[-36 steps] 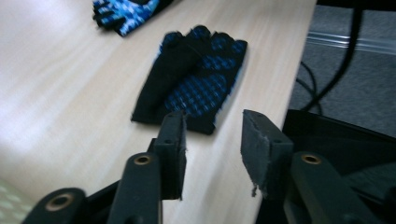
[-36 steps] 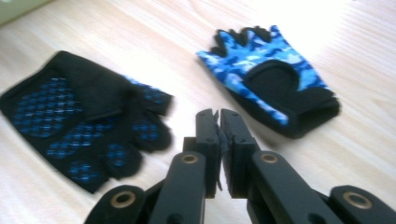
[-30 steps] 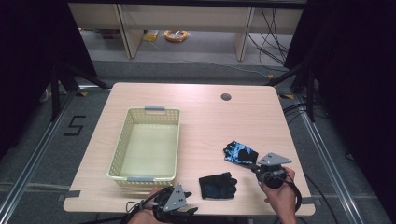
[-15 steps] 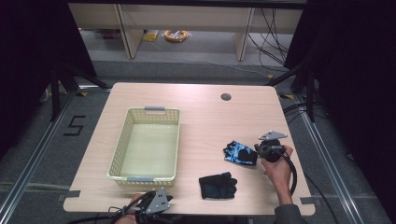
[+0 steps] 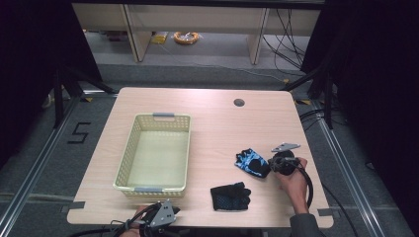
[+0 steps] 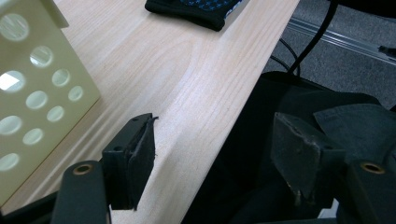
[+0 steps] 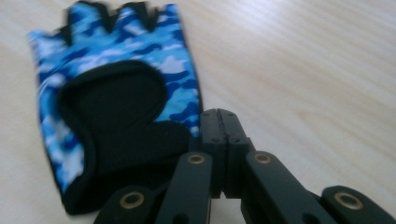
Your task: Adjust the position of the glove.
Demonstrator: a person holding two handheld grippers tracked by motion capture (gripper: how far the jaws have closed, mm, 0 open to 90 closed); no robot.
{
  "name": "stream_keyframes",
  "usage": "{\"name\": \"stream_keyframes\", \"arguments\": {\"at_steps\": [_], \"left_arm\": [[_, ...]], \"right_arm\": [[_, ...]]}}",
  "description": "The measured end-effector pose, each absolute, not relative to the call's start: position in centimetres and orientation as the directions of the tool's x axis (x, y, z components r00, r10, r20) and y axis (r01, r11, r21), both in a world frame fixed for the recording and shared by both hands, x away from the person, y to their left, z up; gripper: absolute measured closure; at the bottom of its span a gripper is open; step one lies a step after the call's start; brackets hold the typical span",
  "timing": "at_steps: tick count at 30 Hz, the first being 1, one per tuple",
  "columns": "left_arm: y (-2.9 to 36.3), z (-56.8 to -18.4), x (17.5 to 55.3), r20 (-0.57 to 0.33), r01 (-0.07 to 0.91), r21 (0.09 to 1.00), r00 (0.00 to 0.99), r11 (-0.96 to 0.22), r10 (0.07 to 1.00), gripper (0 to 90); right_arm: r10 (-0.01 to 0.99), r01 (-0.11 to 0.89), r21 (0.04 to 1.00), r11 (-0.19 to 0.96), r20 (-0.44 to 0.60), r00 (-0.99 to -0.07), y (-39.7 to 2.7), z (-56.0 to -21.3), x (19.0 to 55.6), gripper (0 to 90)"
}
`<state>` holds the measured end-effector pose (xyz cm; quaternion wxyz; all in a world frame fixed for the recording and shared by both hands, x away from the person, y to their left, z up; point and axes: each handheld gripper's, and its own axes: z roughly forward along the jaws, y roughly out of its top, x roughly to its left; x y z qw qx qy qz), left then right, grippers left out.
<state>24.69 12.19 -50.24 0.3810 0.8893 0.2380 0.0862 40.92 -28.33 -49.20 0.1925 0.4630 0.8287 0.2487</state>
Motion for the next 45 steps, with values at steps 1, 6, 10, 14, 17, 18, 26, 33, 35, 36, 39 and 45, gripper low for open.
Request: {"name": "stream_keyframes", "arguments": {"at_steps": [1,6,10,14,17,18,26,33,35,36,39,45], "left_arm": [[12.2,-50.3,24.7,-0.03,0.357,0.72,0.873,-0.596,0.487,30.4],[12.1,-50.2,24.6,-0.038,0.354,0.721,0.879,-0.595,0.476,30.5],[12.1,-50.2,24.6,-0.039,0.355,0.72,0.879,-0.597,0.476,30.5],[12.1,-50.3,24.6,-0.024,0.349,0.719,0.877,-0.601,0.48,30.5],[12.0,-50.2,24.5,-0.031,0.351,0.719,0.878,-0.599,0.478,30.5],[12.0,-50.2,24.5,-0.028,0.349,0.723,0.877,-0.596,0.479,30.5],[12.0,-50.2,24.4,-0.031,0.345,0.721,0.882,-0.601,0.47,30.6],[11.9,-50.2,24.3,-0.039,0.351,0.725,0.88,-0.593,0.473,30.7],[11.9,-50.2,24.3,-0.04,0.35,0.727,0.881,-0.591,0.472,30.7],[11.9,-50.2,24.3,-0.043,0.35,0.727,0.882,-0.59,0.47,30.7],[12.0,-50.2,24.4,-0.04,0.347,0.723,0.884,-0.597,0.466,30.7],[12.0,-50.2,24.3,-0.037,0.345,0.724,0.884,-0.597,0.466,30.8]], "right_arm": [[0.855,0.656,0.598,0.46,-0.099,-0.51,-28.3,-49.2,40.6,90.0],[0.837,0.651,0.603,0.462,-0.055,-0.544,-27.5,-49.0,39.0,90.0],[0.834,0.661,0.607,0.442,-0.005,-0.552,-26.6,-48.8,38.2,90.0],[0.83,0.667,0.634,0.393,0.068,-0.554,-25.4,-49.2,37.8,90.0],[0.803,0.643,0.638,0.424,0.062,-0.593,-24.7,-49.1,38.1,90.0],[0.799,0.651,0.631,0.422,0.079,-0.596,-24.4,-49.1,38.1,90.0],[0.759,0.621,0.621,0.478,0.064,-0.648,-20.9,-49.3,39.2,90.0],[0.746,0.613,0.613,0.499,0.056,-0.663,-17.9,-49.7,40.7,90.0],[0.747,0.605,0.624,0.494,0.052,-0.663,-17.5,-49.7,41.1,90.0],[0.749,0.62,0.611,0.493,0.066,-0.66,-17.3,-49.4,41.2,90.0],[0.745,0.614,0.609,0.502,0.056,-0.665,-16.4,-49.4,42.0,90.0],[0.734,0.596,0.618,0.513,0.044,-0.678,-15.5,-49.3,43.5,90.0]]}}
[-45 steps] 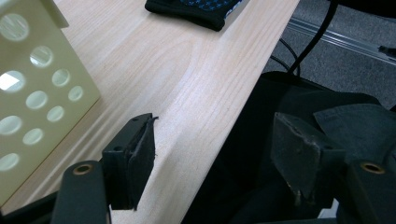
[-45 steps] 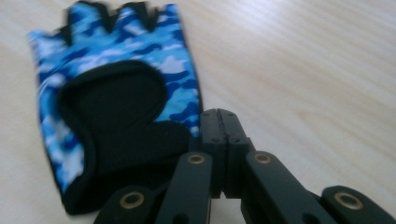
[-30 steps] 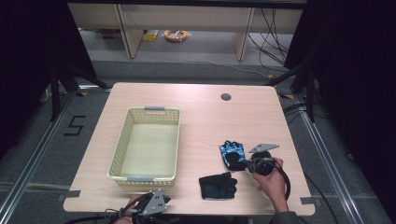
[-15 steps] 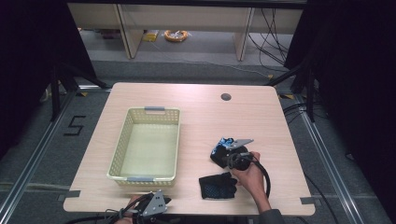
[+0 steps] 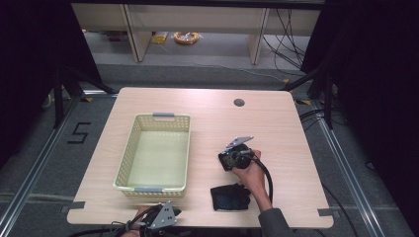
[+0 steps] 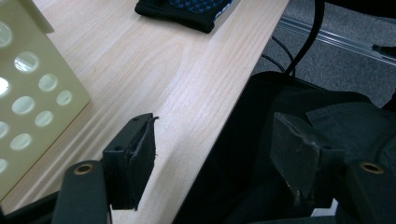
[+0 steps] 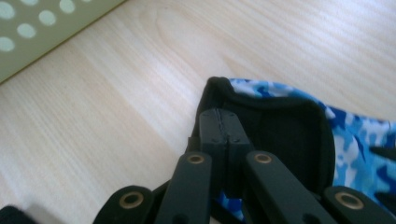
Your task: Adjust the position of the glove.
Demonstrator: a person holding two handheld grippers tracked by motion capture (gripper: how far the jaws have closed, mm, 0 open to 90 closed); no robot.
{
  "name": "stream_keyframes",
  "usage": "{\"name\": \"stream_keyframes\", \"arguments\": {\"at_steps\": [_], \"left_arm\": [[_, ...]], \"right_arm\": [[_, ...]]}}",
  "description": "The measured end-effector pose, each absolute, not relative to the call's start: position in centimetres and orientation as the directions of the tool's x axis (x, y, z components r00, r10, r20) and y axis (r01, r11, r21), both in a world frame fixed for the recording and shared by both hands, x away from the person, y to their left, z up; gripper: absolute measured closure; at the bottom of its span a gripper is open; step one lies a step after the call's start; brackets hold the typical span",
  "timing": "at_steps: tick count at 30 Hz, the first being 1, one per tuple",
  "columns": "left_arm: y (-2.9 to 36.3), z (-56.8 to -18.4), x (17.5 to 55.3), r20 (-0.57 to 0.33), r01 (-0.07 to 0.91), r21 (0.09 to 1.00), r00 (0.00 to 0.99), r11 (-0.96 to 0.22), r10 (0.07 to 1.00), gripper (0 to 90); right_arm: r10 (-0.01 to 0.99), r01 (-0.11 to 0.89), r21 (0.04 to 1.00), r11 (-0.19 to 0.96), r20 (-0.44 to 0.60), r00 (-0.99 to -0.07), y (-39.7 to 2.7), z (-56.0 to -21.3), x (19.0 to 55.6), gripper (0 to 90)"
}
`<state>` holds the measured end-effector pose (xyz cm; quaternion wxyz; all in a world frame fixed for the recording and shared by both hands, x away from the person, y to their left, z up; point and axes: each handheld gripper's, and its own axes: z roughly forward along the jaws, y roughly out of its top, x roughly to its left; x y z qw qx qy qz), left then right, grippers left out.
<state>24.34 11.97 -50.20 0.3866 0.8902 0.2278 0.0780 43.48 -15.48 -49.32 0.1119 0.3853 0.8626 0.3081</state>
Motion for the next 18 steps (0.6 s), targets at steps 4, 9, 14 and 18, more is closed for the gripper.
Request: {"name": "stream_keyframes", "arguments": {"at_steps": [4,9,14,18], "left_arm": [[12.0,-50.1,24.2,-0.039,0.347,0.729,0.882,-0.59,0.469,30.9],[12.0,-50.1,24.2,-0.036,0.344,0.723,0.884,-0.599,0.466,30.8],[12.0,-50.2,24.4,-0.041,0.346,0.722,0.886,-0.6,0.462,30.8],[12.0,-50.2,24.3,-0.041,0.347,0.723,0.885,-0.598,0.465,30.9]], "right_arm": [[0.72,0.566,0.635,0.526,0.023,-0.694,-15.7,-48.6,43.6,84.8],[0.693,0.52,0.649,0.556,-0.016,-0.721,-17.6,-47.6,43.3,66.5],[0.651,0.513,0.581,0.631,-0.038,-0.758,-19.2,-48.1,43.2,56.0],[0.639,0.496,0.589,0.638,-0.047,-0.768,-19.3,-48.5,43.2,51.8]]}}
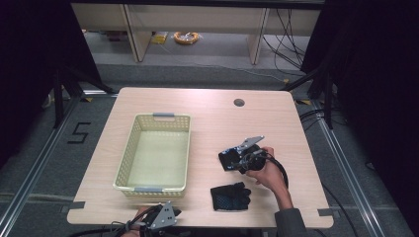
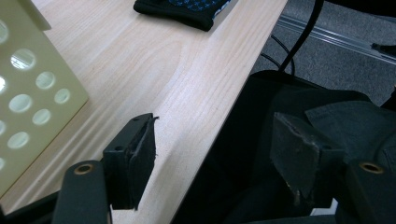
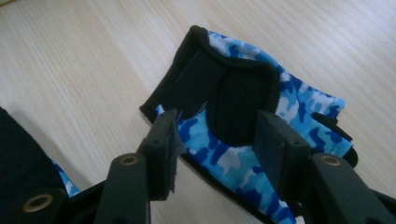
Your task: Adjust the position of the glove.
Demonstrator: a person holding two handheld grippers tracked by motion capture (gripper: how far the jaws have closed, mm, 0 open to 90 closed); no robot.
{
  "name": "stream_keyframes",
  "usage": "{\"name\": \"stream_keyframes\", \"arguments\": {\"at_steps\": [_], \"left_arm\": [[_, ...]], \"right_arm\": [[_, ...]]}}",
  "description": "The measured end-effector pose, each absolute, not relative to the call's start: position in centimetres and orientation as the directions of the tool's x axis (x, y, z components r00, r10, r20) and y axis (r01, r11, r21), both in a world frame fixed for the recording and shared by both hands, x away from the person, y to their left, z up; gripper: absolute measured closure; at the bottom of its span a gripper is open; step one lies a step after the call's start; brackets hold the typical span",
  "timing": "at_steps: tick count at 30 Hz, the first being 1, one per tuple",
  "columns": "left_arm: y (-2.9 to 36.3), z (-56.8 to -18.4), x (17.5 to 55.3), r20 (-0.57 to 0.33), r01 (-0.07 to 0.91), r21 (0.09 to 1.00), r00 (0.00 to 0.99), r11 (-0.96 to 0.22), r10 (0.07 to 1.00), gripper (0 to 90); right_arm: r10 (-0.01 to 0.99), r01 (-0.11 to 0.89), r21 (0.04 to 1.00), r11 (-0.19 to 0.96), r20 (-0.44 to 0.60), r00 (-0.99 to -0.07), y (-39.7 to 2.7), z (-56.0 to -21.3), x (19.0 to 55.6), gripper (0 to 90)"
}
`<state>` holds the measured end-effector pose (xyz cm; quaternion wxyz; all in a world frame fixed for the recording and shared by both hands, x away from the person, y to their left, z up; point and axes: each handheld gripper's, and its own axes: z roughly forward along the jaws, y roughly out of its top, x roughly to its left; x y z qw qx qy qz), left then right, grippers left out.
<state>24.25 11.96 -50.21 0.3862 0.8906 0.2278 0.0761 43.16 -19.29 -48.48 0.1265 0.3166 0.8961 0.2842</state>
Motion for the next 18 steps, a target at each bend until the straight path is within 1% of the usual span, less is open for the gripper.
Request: {"name": "stream_keyframes", "arguments": {"at_steps": [3,5,6,7,8,10,11,12,13,14,15,17,18], "left_arm": [[12.0,-50.2,24.3,-0.036,0.345,0.722,0.884,-0.599,0.466,30.9],[12.0,-50.2,24.3,-0.043,0.347,0.722,0.886,-0.598,0.462,30.9],[12.0,-50.2,24.4,-0.042,0.346,0.722,0.886,-0.599,0.462,30.9],[11.9,-50.3,24.3,-0.054,0.356,0.732,0.88,-0.581,0.472,30.9],[12.0,-50.3,24.4,-0.041,0.349,0.722,0.884,-0.598,0.466,30.9],[12.0,-50.1,24.3,-0.04,0.347,0.724,0.884,-0.596,0.466,30.9],[12.0,-50.2,24.3,-0.045,0.346,0.725,0.886,-0.595,0.461,30.9],[12.0,-50.1,24.4,-0.041,0.346,0.723,0.885,-0.598,0.463,30.9],[11.9,-50.1,24.3,-0.058,0.355,0.73,0.884,-0.585,0.464,30.9],[12.0,-50.0,24.3,-0.041,0.346,0.727,0.884,-0.593,0.466,30.9],[12.1,-50.0,24.4,-0.034,0.343,0.722,0.885,-0.601,0.465,31.0],[12.0,-50.1,24.3,-0.047,0.353,0.732,0.88,-0.583,0.473,31.0],[12.1,-50.0,24.5,-0.025,0.33,0.728,0.889,-0.6,0.458,31.0]], "right_arm": [[0.604,0.473,0.579,0.664,-0.043,-0.796,-19.0,-48.8,43.4,51.1],[0.579,0.451,0.56,0.695,-0.062,-0.813,-18.9,-49.0,43.5,51.1],[0.573,0.447,0.553,0.703,-0.067,-0.817,-18.7,-49.2,43.5,52.5],[0.554,0.423,0.552,0.719,-0.086,-0.828,-18.7,-49.4,43.6,54.2],[0.552,0.427,0.551,0.717,-0.075,-0.83,-18.6,-49.5,43.5,58.1],[0.558,0.441,0.555,0.705,-0.05,-0.829,-18.6,-49.5,43.4,61.1],[0.577,0.461,0.557,0.691,-0.042,-0.815,-18.6,-49.6,43.3,63.0],[0.576,0.453,0.567,0.688,-0.045,-0.816,-18.7,-49.6,43.4,64.6],[0.591,0.471,0.57,0.674,-0.033,-0.806,-18.8,-49.6,43.4,65.6],[0.608,0.487,0.566,0.665,-0.032,-0.793,-18.8,-49.6,43.3,67.5],[0.6,0.477,0.568,0.671,-0.037,-0.799,-18.8,-49.6,43.3,69.5],[0.584,0.471,0.575,0.669,-0.015,-0.811,-18.8,-49.5,43.3,79.1],[0.593,0.479,0.579,0.66,-0.01,-0.805,-18.8,-49.5,43.3,80.1]]}}
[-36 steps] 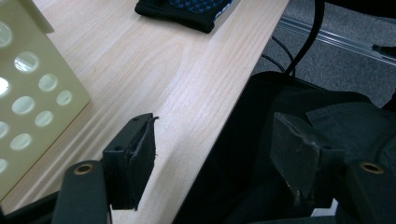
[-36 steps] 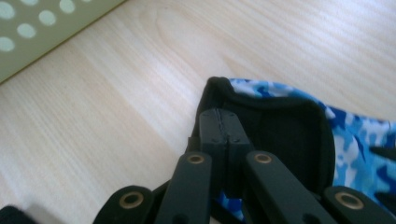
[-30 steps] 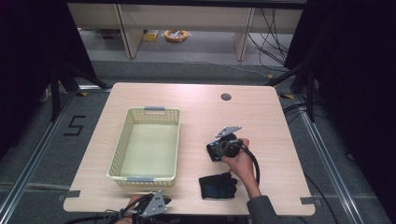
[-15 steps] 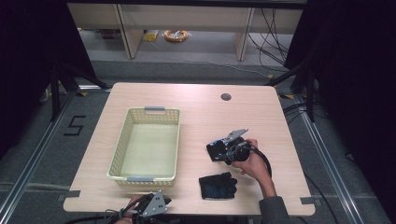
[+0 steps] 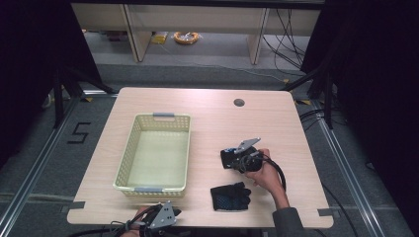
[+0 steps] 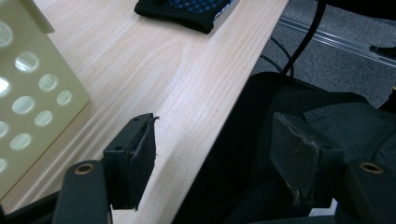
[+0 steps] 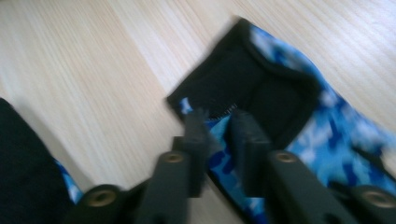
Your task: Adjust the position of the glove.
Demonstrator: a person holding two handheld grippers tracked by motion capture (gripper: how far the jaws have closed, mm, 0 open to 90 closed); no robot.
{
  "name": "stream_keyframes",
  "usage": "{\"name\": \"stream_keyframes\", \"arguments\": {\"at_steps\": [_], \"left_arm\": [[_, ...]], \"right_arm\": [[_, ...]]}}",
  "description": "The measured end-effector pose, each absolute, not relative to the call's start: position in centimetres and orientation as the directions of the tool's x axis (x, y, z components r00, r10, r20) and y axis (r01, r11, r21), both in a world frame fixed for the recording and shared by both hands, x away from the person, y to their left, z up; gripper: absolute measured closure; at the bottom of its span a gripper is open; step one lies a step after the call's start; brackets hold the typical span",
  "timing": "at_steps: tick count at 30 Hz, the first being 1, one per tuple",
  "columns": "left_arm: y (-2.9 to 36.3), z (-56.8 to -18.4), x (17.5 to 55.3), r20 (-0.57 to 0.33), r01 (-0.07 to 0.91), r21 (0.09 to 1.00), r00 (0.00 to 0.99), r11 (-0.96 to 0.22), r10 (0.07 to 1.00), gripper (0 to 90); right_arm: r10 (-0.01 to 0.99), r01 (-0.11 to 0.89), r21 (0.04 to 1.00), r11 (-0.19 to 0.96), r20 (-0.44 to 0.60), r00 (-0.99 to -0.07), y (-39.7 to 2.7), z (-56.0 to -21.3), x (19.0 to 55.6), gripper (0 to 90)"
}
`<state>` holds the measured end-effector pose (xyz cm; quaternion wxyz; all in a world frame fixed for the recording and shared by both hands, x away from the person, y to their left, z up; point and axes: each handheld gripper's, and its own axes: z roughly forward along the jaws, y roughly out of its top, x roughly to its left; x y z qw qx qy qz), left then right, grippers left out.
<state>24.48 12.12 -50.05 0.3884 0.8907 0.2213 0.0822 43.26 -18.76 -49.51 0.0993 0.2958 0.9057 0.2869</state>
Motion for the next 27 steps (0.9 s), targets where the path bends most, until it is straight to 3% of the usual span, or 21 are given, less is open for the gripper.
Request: {"name": "stream_keyframes", "arguments": {"at_steps": [17,27], "left_arm": [[12.3,-50.0,24.6,-0.041,0.352,0.726,0.88,-0.591,0.474,31.6],[12.5,-49.9,24.6,-0.039,0.352,0.73,0.877,-0.586,0.479,31.2]], "right_arm": [[0.605,0.467,0.594,0.655,-0.042,-0.795,-18.3,-48.8,42.9,85.5],[0.565,0.363,0.665,0.653,-0.109,-0.818,-19.2,-45.7,42.3,85.7]]}}
